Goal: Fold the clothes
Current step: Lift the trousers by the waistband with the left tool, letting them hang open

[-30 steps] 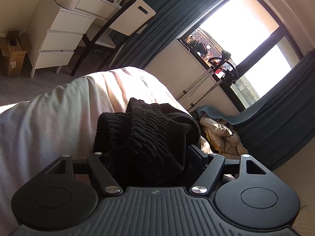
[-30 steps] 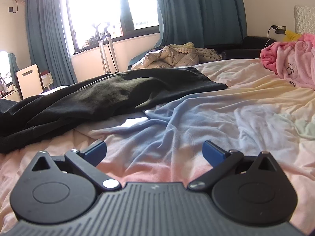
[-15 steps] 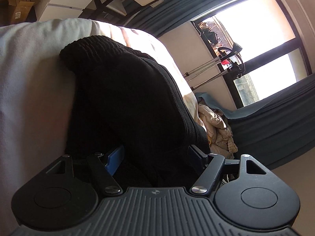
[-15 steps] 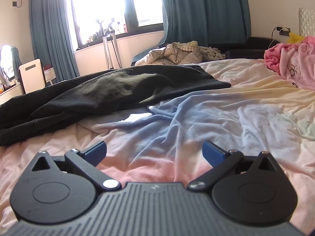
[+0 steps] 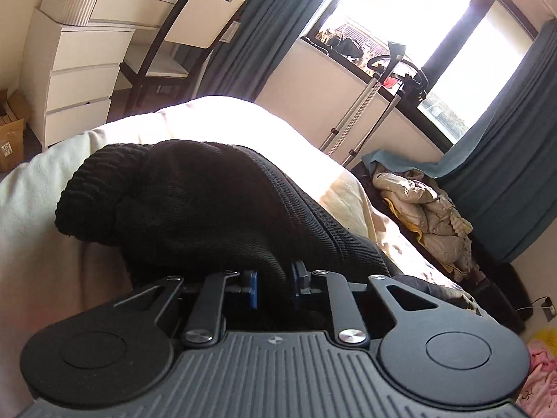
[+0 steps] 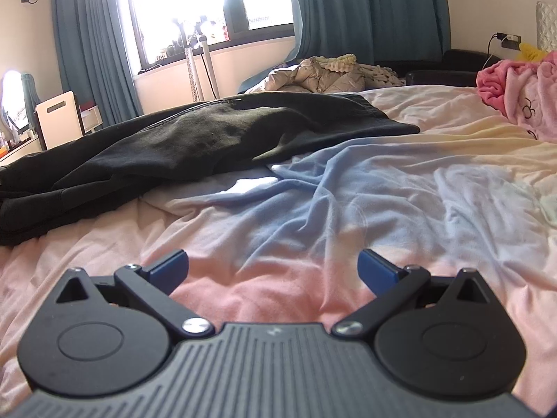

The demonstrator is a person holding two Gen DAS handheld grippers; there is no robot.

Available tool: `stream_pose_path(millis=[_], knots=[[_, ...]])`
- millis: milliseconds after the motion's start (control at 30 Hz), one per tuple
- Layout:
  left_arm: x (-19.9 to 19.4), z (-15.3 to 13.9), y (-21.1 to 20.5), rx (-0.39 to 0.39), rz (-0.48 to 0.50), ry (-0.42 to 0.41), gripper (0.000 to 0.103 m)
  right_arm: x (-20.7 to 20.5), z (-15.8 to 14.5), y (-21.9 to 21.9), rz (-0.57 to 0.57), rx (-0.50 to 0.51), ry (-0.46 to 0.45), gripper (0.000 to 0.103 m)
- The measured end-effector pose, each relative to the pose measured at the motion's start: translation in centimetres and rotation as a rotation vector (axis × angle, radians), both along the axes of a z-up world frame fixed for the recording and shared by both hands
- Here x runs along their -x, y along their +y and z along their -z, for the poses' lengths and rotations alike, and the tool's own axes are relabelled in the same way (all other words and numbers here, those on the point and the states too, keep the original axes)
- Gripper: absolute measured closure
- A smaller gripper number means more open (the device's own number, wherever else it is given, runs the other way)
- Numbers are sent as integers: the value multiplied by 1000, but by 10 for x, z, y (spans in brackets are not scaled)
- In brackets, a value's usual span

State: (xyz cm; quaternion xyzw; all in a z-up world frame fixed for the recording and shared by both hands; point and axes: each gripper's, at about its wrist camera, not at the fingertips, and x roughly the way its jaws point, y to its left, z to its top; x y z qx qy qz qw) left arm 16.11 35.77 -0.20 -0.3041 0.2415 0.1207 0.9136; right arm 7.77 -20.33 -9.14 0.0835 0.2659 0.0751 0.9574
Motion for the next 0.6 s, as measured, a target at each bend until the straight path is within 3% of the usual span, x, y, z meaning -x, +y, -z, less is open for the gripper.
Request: stream_pose_path(millis=[67, 233, 333, 467, 600], knots=[[-17, -17, 3, -16, 13, -27, 92, -1, 1, 3, -1, 11, 5, 0], [-75, -60, 17, 16, 0, -86, 95, -8, -4, 11, -19, 1, -18, 0], [-128, -78, 20, -41, -35, -117, 95, -17, -3, 16, -37, -26, -23, 0], [-208, -54, 19, -151, -108, -31, 95, -38, 9, 28, -63, -28, 11, 0], [-259, -5, 14, -166, -190, 101, 95, -51, 17, 33, -69, -21, 24, 0]])
